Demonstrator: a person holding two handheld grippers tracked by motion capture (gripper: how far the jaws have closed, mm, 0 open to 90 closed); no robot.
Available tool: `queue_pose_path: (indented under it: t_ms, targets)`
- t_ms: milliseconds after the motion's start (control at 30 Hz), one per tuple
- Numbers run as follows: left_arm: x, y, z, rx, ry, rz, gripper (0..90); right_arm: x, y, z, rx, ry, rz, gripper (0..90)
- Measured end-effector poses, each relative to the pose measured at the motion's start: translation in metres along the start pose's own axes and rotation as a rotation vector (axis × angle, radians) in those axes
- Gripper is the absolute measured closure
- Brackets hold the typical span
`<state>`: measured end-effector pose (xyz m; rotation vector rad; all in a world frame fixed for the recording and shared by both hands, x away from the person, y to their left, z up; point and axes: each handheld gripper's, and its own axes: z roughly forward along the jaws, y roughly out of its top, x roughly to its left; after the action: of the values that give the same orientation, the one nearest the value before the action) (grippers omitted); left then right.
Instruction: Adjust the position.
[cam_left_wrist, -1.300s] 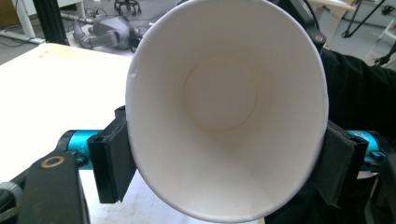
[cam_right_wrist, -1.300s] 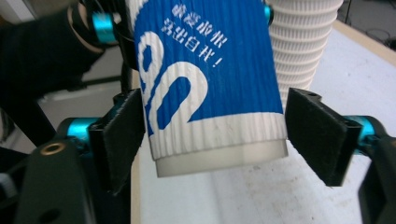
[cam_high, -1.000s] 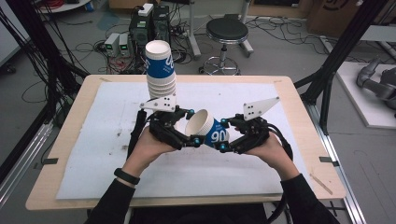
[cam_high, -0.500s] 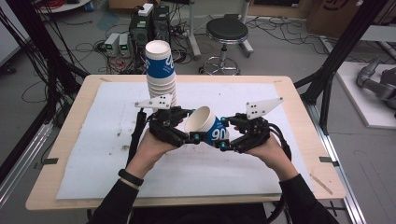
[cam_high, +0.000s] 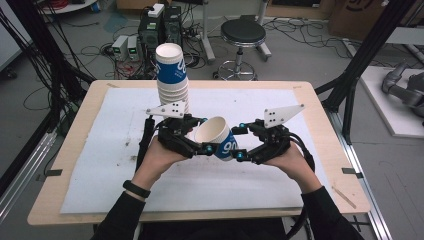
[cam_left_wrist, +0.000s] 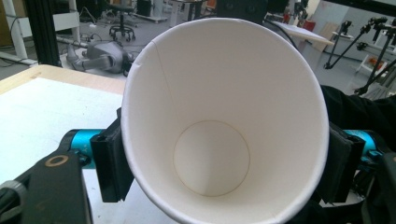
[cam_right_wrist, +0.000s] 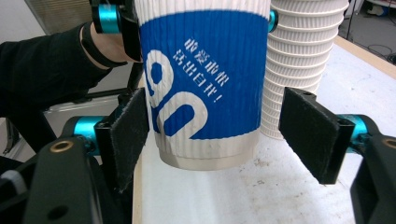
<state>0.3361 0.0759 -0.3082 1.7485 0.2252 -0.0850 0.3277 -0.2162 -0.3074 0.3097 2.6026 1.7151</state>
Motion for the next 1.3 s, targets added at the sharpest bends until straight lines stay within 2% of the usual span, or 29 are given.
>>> queue_pose_path:
  t_ms: [200,333,433,600,800,900,1000,1133,1300]
  targets:
    - [-0.003,0.002,0.003,0.028,0.014,0.014,22.6,0.0,-0.001,0.009,0.034,0.014,0.027,20.6]
    - [-0.004,0.003,0.004,0.044,0.016,0.027,22.7,0.001,-0.003,0.016,0.058,0.016,0.027,20.7]
    - [-0.005,0.004,0.006,0.039,0.015,0.024,22.7,0.002,-0.003,0.019,0.07,0.023,0.023,26.9]
    - [-0.008,0.006,0.007,0.031,0.01,0.03,22.6,0.002,-0.005,0.022,0.059,0.05,0.014,29.2]
    - [-0.009,0.007,0.007,-0.011,0.004,0.023,19.5,0.001,-0.005,0.021,0.03,0.078,0.02,29.5]
    - [-0.008,0.007,0.006,-0.041,-0.014,-0.01,15.7,0.001,-0.005,0.019,0.006,0.073,0.025,29.5]
    - [-0.007,0.005,0.007,-0.082,-0.033,-0.023,15.1,-0.001,-0.005,0.015,-0.026,0.081,0.034,29.5]
    - [-0.007,0.004,0.008,-0.102,-0.039,-0.023,15.1,-0.001,-0.006,0.015,-0.046,0.084,0.038,29.4]
    - [-0.007,0.003,0.007,-0.121,-0.039,-0.017,20.6,0.001,-0.006,0.017,-0.04,0.09,0.032,29.4]
